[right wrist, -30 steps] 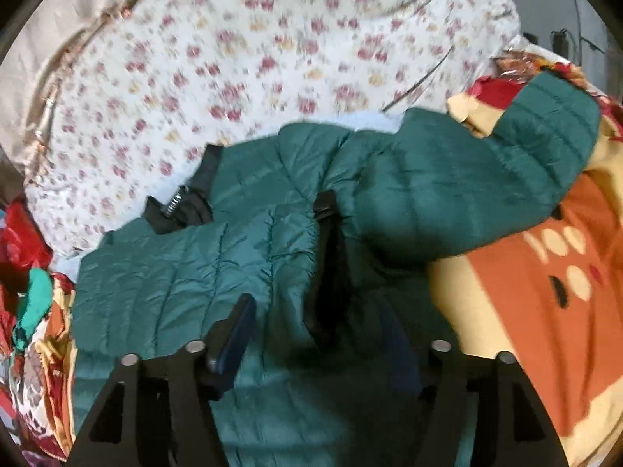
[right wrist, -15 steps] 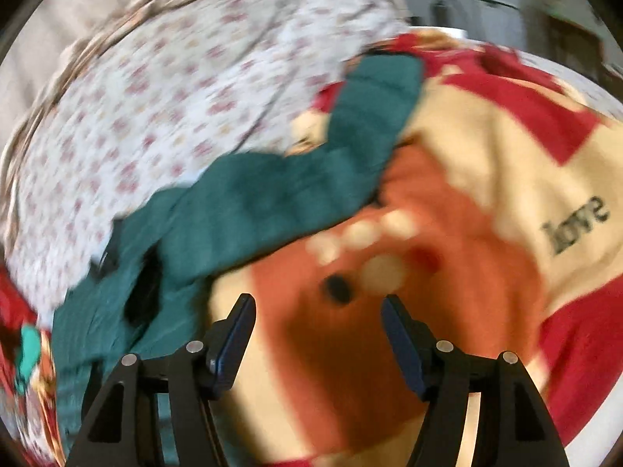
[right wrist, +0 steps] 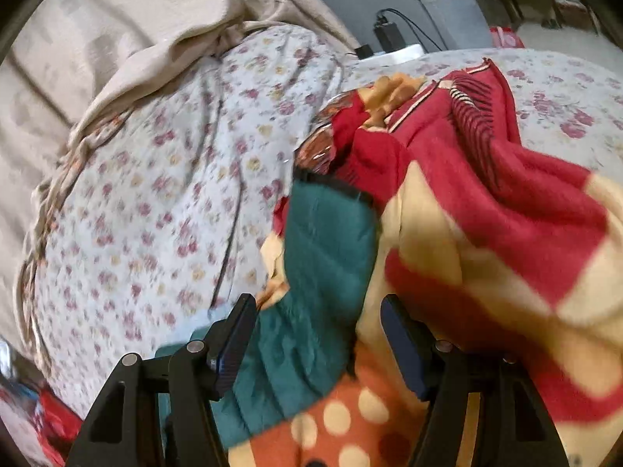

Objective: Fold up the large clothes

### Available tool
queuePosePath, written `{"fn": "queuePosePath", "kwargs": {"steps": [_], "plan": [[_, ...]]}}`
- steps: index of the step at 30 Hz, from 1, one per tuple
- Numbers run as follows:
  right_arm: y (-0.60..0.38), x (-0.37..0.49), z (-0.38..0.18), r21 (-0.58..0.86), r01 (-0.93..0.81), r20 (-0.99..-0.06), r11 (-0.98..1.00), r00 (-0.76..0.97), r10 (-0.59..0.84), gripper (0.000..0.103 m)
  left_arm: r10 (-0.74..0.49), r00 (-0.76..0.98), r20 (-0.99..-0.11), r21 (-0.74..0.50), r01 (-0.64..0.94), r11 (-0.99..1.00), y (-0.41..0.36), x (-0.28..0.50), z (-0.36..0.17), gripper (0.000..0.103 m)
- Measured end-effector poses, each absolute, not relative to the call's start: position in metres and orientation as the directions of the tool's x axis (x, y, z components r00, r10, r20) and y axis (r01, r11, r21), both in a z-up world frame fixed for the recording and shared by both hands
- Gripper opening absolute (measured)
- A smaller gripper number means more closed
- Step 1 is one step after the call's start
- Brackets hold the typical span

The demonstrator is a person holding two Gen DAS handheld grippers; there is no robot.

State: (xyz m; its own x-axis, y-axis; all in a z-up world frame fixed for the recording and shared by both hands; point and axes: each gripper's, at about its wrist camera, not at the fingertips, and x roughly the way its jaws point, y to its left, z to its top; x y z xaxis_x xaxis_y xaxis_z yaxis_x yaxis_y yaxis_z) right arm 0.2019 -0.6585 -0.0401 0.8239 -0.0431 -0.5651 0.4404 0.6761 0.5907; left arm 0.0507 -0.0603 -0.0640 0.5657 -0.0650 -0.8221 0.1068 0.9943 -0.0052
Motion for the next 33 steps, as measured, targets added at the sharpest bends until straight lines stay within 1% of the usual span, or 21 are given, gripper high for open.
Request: {"fn": "queuePosePath", "kwargs": {"steps": [5,6,7,9,10,11,14,16,17,18,20,21,22,23,28,33], "plan": [[-0.682,0.224,-0.046,0.574,0.491,-0.604,0.656,0.794,-0.066,0.064,-0.041,0.543,-0.839,0.01,0.089,0.996,-0.061,0.061,-0.072,0.063],[-0.685,0.227,-0.048,0.572,0.496,-0.61,0.653,0.79,-0.066,0.061,-0.039,0.537,-0.843,0.011,0.09,0.996,-0.062,0.062,-0.074,0.063],[-0.687,0.232,-0.049,0.567,0.502,-0.62,0.653,0.782,-0.063,0.055,-0.038,0.532,-0.846,0.012,0.09,0.996,-0.062,0.064,-0.076,0.063],[-0.689,0.239,-0.051,0.56,0.509,-0.635,0.654,0.77,-0.056,0.048,-0.034,0.524,-0.851,0.017,0.093,0.996,-0.063,0.066,-0.078,0.063],[-0.689,0.24,-0.051,0.559,0.508,-0.638,0.655,0.768,-0.052,0.043,-0.031,0.522,-0.852,0.021,0.094,0.995,-0.064,0.066,-0.08,0.063],[-0.688,0.241,-0.051,0.563,0.503,-0.637,0.656,0.77,-0.043,0.041,-0.03,0.521,-0.853,0.024,0.096,0.995,-0.064,0.066,-0.08,0.063],[-0.685,0.244,-0.046,0.564,0.477,-0.625,0.674,0.78,-0.028,0.04,-0.027,0.521,-0.853,0.025,0.093,0.995,-0.063,0.067,-0.081,0.063],[-0.685,0.249,-0.049,0.517,0.515,-0.655,0.684,0.752,-0.071,0.04,-0.031,0.516,-0.856,0.018,0.089,0.996,-0.061,0.067,-0.083,0.063],[-0.687,0.252,-0.053,0.511,0.531,-0.669,0.676,0.739,-0.075,0.04,-0.031,0.512,-0.858,0.015,0.086,0.996,-0.061,0.068,-0.083,0.063],[-0.691,0.255,-0.061,0.533,0.529,-0.674,0.66,0.737,-0.046,0.04,-0.033,0.509,-0.86,0.013,0.085,0.996,-0.061,0.067,-0.084,0.063],[-0.691,0.256,-0.062,0.522,0.535,-0.677,0.664,0.734,-0.059,0.039,-0.033,0.511,-0.859,0.011,0.082,0.997,-0.059,0.066,-0.083,0.063],[-0.689,0.257,-0.06,0.516,0.533,-0.68,0.671,0.731,-0.057,0.034,-0.03,0.518,-0.855,0.014,0.081,0.997,-0.058,0.065,-0.082,0.063],[-0.687,0.257,-0.057,0.522,0.519,-0.682,0.677,0.73,-0.034,0.013,-0.028,0.523,-0.852,0.016,0.08,0.997,-0.058,0.063,-0.081,0.063],[-0.683,0.254,-0.051,0.533,0.504,-0.672,0.679,0.74,-0.022,0.009,-0.028,0.526,-0.85,0.017,0.081,0.997,-0.056,0.063,-0.08,0.063],[-0.651,0.233,-0.009,0.553,0.421,-0.607,0.719,0.795,0.001,0.009,-0.045,0.544,-0.838,-0.008,0.072,0.997,-0.051,0.06,-0.075,0.063],[-0.594,0.211,0.039,0.529,0.309,-0.559,0.791,0.827,0.051,0.008,-0.08,0.579,-0.811,-0.039,0.083,0.996,-0.044,0.046,-0.065,0.063]]}}
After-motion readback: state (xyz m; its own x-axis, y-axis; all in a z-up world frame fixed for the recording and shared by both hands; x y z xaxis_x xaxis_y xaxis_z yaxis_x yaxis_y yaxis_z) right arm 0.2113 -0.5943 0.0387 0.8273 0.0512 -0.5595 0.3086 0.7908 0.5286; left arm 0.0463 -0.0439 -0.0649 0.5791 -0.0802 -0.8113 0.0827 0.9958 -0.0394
